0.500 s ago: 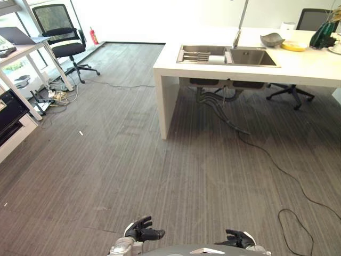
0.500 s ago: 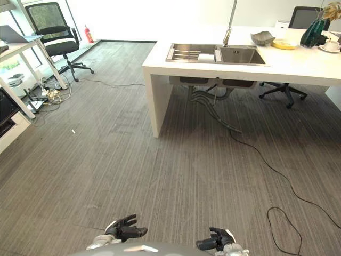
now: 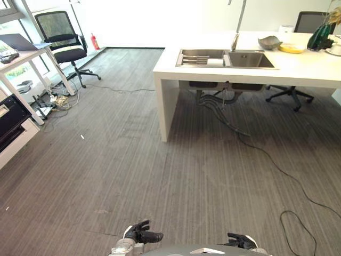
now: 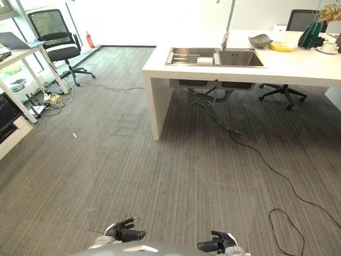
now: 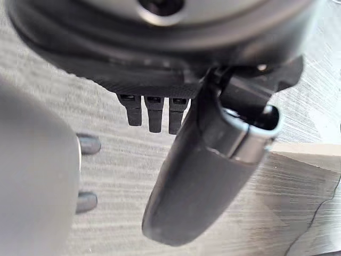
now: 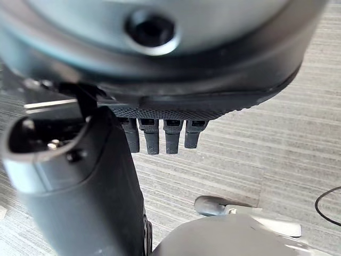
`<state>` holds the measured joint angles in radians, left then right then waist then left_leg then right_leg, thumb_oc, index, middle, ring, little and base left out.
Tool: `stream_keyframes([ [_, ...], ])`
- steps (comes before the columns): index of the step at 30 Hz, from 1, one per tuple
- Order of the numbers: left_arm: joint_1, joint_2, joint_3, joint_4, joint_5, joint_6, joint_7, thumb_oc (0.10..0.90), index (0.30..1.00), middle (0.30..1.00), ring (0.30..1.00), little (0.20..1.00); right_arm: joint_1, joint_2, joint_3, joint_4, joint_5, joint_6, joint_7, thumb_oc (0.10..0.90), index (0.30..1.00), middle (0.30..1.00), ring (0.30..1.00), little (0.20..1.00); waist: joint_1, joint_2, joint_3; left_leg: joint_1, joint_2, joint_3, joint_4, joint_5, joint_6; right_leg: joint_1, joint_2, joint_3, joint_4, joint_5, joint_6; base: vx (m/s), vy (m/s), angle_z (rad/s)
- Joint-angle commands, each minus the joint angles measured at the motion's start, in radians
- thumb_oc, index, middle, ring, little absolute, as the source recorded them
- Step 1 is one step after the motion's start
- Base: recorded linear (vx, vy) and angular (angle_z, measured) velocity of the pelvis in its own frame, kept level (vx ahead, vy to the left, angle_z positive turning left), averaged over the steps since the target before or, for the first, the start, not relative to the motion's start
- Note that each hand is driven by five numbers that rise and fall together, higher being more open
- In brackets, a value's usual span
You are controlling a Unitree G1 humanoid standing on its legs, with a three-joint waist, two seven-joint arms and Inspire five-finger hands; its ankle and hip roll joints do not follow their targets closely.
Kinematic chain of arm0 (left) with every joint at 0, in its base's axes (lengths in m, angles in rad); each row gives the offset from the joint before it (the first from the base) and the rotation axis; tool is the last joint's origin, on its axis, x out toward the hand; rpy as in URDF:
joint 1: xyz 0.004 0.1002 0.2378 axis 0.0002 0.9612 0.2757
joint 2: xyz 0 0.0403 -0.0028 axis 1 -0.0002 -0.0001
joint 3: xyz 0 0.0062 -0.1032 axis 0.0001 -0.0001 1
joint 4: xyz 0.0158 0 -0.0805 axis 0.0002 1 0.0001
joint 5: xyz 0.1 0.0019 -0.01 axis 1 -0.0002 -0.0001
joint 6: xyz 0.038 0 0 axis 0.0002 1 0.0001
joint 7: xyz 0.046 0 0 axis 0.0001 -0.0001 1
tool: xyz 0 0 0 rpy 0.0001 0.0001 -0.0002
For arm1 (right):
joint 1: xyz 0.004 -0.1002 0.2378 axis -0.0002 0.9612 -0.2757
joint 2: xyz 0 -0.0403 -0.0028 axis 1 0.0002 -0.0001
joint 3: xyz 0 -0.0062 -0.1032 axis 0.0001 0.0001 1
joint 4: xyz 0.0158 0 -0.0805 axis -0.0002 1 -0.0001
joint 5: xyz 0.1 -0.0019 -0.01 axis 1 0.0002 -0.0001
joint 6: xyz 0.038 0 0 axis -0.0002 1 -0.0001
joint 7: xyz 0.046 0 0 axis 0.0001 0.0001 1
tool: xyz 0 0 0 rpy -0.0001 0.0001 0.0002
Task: Place the dishes in the dishwasher.
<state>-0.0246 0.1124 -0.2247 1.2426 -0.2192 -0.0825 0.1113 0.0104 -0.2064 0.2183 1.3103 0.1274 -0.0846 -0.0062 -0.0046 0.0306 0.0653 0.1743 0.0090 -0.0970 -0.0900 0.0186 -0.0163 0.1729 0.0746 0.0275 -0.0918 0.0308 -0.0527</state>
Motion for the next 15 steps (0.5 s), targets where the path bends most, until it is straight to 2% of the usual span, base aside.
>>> stream_keyframes([
  [1, -0.030, -0.016, -0.042, 0.049, 0.137, -0.057, 0.150, 0.800, 0.900, 0.900, 0.900, 0.900, -0.034, 0.029, 0.053, 0.041, -0.009, -0.021, -0.017, 0.800, 0.900, 0.900, 0.900, 0.900, 0.014, -0.041, 0.018, -0.062, -0.054, -0.034, 0.003, 0.038, 0.009, -0.030, -0.026, 0.015, 0.005, -0.054, 0.075, 0.00, 0.000, 0.00],
  [6, -0.024, -0.014, -0.058, 0.033, 0.158, -0.079, 0.207, 0.800, 0.900, 0.900, 0.900, 0.900, -0.034, 0.032, 0.071, 0.034, -0.020, -0.040, -0.033, 0.800, 0.900, 0.900, 0.900, 0.900, 0.015, -0.038, 0.025, -0.063, -0.055, -0.032, 0.003, 0.038, 0.006, -0.032, -0.027, 0.007, 0.005, -0.053, 0.078, 0.00, -0.006, 0.00],
  [15, -0.025, -0.022, -0.052, 0.029, 0.129, -0.099, 0.193, 0.800, 0.900, 0.900, 0.900, 0.900, -0.034, 0.035, 0.076, 0.031, -0.021, -0.047, -0.042, 0.800, 0.900, 0.900, 0.900, 0.900, 0.016, -0.035, 0.030, -0.064, -0.054, -0.040, 0.003, 0.037, 0.002, -0.031, -0.027, -0.003, 0.005, -0.059, 0.076, 0.01, -0.016, 0.00],
])
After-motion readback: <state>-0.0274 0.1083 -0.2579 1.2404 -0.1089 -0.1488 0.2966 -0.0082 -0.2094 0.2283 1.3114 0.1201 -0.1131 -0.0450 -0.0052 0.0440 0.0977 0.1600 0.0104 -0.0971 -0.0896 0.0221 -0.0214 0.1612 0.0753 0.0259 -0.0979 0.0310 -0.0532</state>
